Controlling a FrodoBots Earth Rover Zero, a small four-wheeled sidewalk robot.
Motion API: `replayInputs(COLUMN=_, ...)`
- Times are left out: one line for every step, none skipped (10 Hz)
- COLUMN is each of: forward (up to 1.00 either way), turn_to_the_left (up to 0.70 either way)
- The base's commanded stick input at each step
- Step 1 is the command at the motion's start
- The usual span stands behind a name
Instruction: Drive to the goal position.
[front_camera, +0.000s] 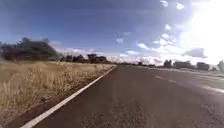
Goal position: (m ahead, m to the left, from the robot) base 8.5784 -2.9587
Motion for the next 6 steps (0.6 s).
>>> replayInputs(forward=0.50, turn_to_the_left=0.00)
replayInputs(forward=0.50, turn_to_the_left=0.00)
replayInputs(forward=0.50, turn_to_the_left=0.00)
replayInputs(forward=0.50, turn_to_the_left=0.00)
replayInputs(forward=0.50, turn_to_the_left=0.00)
replayInputs(forward=0.50, turn_to_the_left=0.00)
